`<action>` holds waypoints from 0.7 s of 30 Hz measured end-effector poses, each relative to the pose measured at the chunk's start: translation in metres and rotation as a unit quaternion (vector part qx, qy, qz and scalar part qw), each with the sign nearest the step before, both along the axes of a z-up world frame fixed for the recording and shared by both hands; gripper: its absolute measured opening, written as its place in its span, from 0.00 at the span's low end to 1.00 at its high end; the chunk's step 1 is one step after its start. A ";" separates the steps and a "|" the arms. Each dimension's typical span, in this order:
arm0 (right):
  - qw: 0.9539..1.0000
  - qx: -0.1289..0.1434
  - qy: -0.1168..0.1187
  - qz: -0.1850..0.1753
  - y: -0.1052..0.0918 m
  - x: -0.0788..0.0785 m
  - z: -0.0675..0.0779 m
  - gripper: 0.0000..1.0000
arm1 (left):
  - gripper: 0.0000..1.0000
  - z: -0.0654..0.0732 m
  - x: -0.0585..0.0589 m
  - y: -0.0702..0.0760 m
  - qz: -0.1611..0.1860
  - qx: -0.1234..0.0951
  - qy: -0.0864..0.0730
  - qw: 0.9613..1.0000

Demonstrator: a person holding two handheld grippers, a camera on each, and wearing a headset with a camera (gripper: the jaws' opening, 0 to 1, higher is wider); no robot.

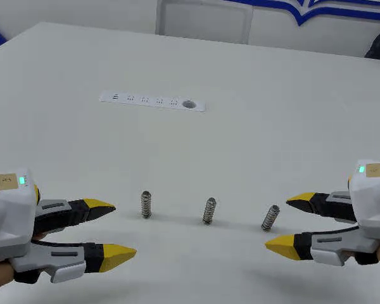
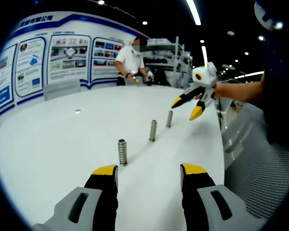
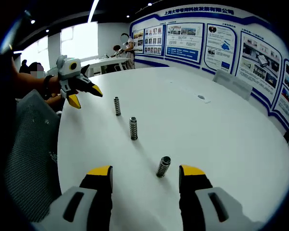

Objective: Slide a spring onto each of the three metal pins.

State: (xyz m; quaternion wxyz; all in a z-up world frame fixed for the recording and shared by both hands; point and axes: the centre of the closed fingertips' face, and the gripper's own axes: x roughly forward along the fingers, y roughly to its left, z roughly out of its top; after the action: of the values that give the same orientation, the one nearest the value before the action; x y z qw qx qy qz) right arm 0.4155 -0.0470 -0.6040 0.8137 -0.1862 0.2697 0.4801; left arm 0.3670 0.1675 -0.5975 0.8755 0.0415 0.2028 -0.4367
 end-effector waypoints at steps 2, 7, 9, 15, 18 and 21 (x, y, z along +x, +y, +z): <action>1.000 0.002 0.001 -0.003 -0.003 -0.003 -0.003 0.57 | 0.53 0.000 0.000 0.001 0.001 -0.001 0.001 1.000; 1.000 0.011 0.002 -0.014 -0.009 -0.011 -0.005 0.57 | 0.53 -0.001 -0.002 0.000 0.003 -0.003 0.002 1.000; 1.000 0.018 0.000 -0.019 -0.010 -0.013 -0.005 0.58 | 0.53 -0.002 -0.003 0.000 0.003 -0.004 0.002 1.000; 0.999 0.028 0.003 -0.031 -0.011 -0.017 -0.007 0.58 | 0.53 -0.005 -0.003 0.000 0.005 -0.007 0.003 1.000; 0.999 0.033 0.004 -0.037 -0.012 -0.017 -0.005 0.58 | 0.53 -0.006 -0.003 0.002 0.008 -0.010 0.003 1.000; 0.999 0.033 0.003 -0.039 -0.012 -0.017 -0.004 0.58 | 0.53 -0.007 -0.004 0.003 0.009 -0.011 0.003 1.000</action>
State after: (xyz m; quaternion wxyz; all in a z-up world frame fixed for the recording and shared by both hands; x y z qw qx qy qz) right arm 0.3990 -0.0593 -0.6085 0.8365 -0.1471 0.2632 0.4576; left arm 0.3627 0.1705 -0.6041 0.8793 0.0283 0.2013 -0.4308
